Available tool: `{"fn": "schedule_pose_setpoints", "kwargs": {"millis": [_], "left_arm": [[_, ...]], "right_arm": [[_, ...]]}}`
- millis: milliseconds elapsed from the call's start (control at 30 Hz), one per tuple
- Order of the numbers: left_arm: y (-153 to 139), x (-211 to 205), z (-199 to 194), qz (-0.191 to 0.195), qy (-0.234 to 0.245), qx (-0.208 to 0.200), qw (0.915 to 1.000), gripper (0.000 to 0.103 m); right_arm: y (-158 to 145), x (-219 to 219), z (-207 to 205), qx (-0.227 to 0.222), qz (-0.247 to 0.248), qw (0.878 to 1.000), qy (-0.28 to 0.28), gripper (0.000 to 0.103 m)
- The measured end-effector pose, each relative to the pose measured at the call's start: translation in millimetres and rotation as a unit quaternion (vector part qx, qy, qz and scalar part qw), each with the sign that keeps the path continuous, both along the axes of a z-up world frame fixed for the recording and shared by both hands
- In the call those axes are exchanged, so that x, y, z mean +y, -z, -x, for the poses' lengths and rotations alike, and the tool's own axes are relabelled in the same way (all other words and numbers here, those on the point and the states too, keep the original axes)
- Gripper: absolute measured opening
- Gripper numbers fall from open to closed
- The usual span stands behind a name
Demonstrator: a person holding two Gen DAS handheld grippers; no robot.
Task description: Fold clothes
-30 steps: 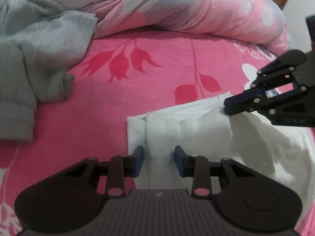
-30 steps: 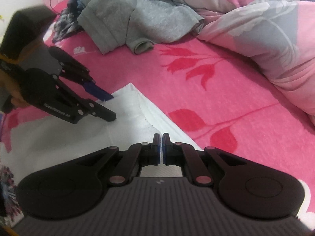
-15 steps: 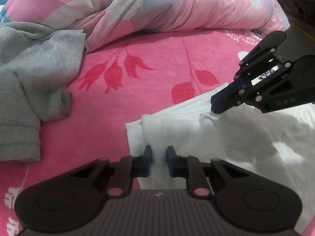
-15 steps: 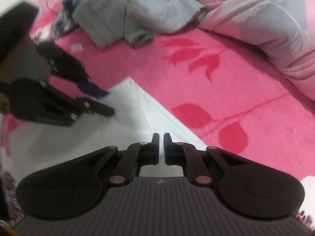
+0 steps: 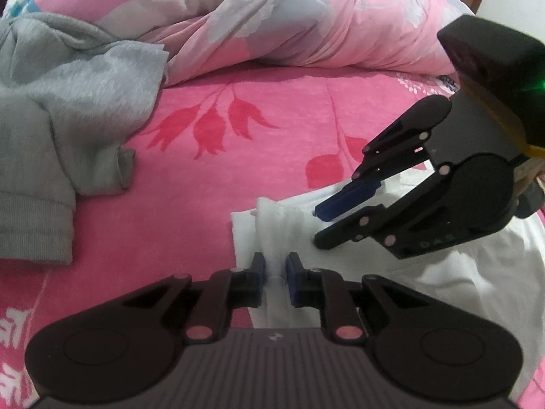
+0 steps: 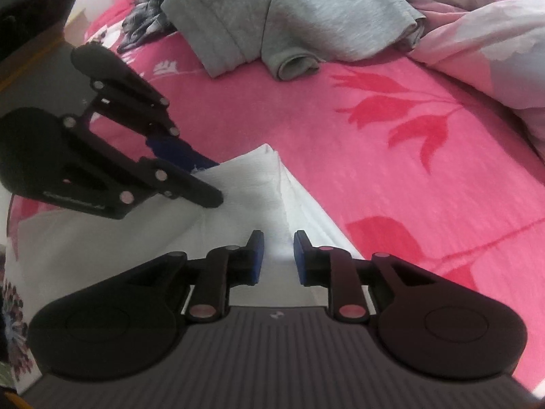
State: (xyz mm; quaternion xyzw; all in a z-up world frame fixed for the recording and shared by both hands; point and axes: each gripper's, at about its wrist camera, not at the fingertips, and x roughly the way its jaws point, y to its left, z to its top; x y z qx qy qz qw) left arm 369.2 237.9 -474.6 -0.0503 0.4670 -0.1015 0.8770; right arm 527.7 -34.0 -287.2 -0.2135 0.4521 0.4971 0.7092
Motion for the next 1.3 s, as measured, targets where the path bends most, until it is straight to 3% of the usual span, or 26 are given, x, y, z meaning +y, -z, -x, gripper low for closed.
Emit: {"fn": "schedule_pose_setpoints", "kwargs": {"millis": [100, 167, 300, 433, 567, 833, 933, 1000, 1100, 1200, 1300], "left_arm": [[1.9, 2.7, 0.4, 0.007, -0.001, 0.002, 1.0000, 0.015], [2.2, 2.7, 0.3, 0.007, 0.004, 0.003, 1.0000, 0.018], [-0.2, 6.3, 2.8, 0.012, 0.003, 0.002, 0.9999, 0.038], [2.5, 10.3, 2.0, 0.018, -0.002, 0.008, 0.9998, 0.039], [6.2, 9.1, -0.3, 0.013, -0.005, 0.008, 0.9999, 0.031], [-6.5, -3.9, 1.2, -0.034, 0.009, -0.032, 0.9989, 0.031], [-2.0, -10.1, -2.4, -0.043, 0.020, -0.027, 0.9985, 0.030], [3.7, -15.7, -3.6, -0.058, 0.027, -0.025, 0.9977, 0.021], [9.2, -20.5, -3.5, -0.074, 0.029, -0.026, 0.9965, 0.016], [9.4, -17.2, -3.0, -0.062, 0.015, -0.026, 0.9976, 0.008], [9.7, -13.8, -2.5, -0.051, 0.001, -0.026, 0.9984, 0.007]], "right_arm": [[0.2, -0.9, -0.6, 0.003, -0.009, 1.000, 0.005, 0.018], [-2.0, -1.9, 0.6, 0.006, -0.015, 1.000, 0.003, 0.003], [-9.0, -0.7, 4.4, -0.017, -0.025, 1.000, 0.001, 0.002], [-5.3, 3.9, 6.0, -0.029, -0.028, 0.999, 0.004, 0.002], [-1.7, 8.5, 7.6, -0.040, -0.031, 0.999, 0.006, 0.002], [-1.8, 10.7, 9.7, -0.059, -0.038, 0.997, 0.017, 0.002], [-2.6, 9.9, 10.0, -0.061, -0.042, 0.997, 0.022, 0.002], [-1.2, 10.3, 10.8, -0.061, -0.043, 0.997, 0.027, 0.002], [0.3, 10.0, 11.9, -0.062, -0.046, 0.996, 0.034, 0.002], [0.9, 8.7, 12.6, -0.064, -0.049, 0.996, 0.040, 0.002], [1.5, 7.4, 13.4, -0.066, -0.052, 0.995, 0.046, 0.002]]}}
